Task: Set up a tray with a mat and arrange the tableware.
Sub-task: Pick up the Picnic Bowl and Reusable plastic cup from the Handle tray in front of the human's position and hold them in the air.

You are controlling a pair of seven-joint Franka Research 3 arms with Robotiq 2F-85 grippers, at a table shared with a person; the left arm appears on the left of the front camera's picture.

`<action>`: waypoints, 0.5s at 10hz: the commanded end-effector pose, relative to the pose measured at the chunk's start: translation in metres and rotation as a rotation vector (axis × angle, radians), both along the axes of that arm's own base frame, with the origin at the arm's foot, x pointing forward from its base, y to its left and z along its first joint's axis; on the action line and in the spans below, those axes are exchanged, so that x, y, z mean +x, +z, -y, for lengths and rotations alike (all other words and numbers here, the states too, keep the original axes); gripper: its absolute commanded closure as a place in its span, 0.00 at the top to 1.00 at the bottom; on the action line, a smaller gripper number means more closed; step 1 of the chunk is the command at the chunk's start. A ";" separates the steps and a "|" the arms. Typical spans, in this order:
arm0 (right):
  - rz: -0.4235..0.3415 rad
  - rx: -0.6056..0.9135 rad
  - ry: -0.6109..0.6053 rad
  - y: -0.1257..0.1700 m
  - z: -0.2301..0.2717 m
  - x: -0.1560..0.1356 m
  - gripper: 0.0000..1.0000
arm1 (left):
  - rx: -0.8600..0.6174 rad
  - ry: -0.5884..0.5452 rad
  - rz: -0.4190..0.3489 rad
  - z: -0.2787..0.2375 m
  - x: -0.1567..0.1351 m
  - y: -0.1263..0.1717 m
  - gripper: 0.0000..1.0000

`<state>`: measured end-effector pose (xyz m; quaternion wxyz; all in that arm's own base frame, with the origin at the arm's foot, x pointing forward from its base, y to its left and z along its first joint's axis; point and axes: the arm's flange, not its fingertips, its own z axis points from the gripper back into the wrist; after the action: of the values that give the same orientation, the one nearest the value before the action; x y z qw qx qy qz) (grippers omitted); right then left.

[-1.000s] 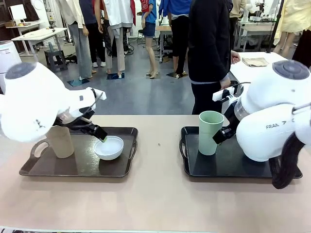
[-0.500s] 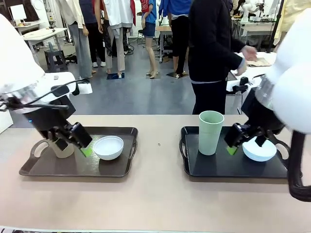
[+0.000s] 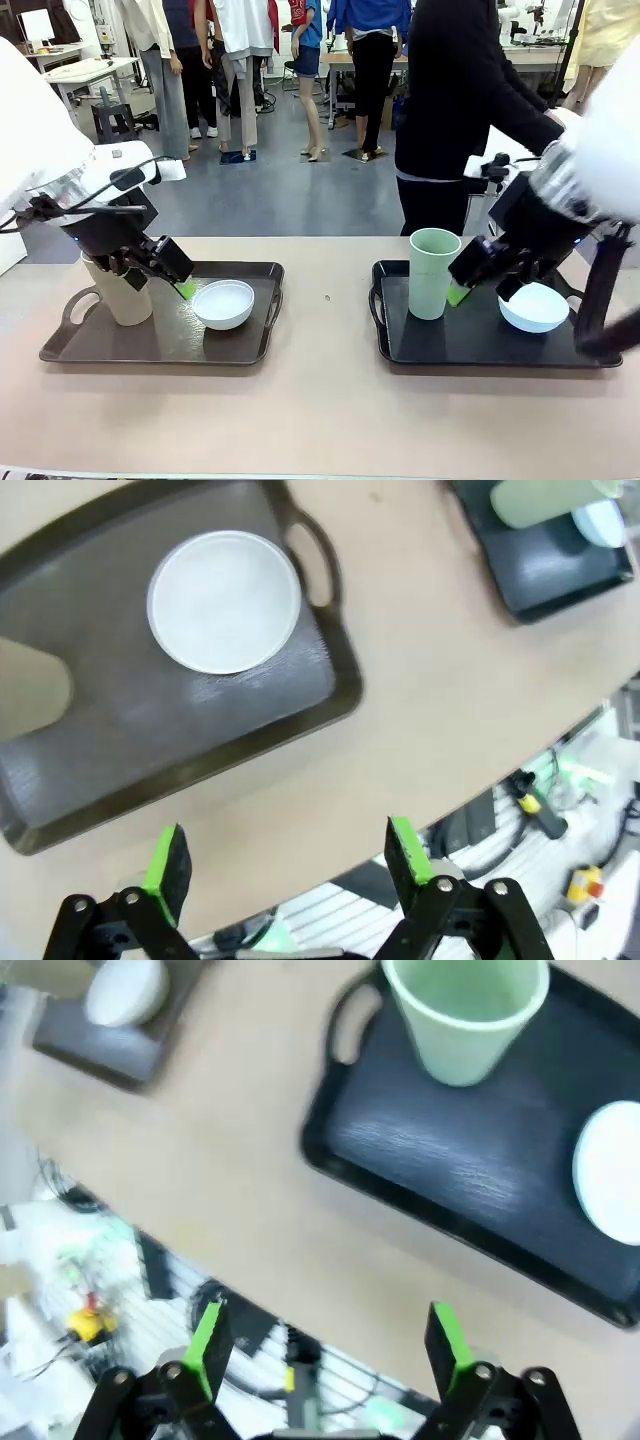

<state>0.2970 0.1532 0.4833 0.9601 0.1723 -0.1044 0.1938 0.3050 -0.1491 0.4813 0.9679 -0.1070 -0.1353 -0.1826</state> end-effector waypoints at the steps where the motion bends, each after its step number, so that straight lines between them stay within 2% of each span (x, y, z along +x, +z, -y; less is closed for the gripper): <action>1: -0.323 0.524 -0.022 0.009 0.061 0.011 1.00 | -0.331 -0.109 -0.027 -0.020 -0.008 -0.001 1.00; 2: -0.350 0.705 -0.019 0.011 0.090 0.005 1.00 | -0.555 -0.145 -0.038 -0.039 -0.011 -0.002 1.00; 3: -0.358 0.817 0.021 0.007 0.112 -0.002 1.00 | -0.740 -0.138 -0.051 -0.055 -0.011 -0.010 1.00; 5: -0.319 1.001 0.007 -0.009 0.147 -0.006 1.00 | -0.956 -0.195 -0.023 -0.066 -0.013 -0.029 1.00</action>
<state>0.2895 0.0130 0.4952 0.8082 0.5682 -0.0472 0.1473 0.3260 -0.0827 0.5074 0.8370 -0.4773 -0.1969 -0.1813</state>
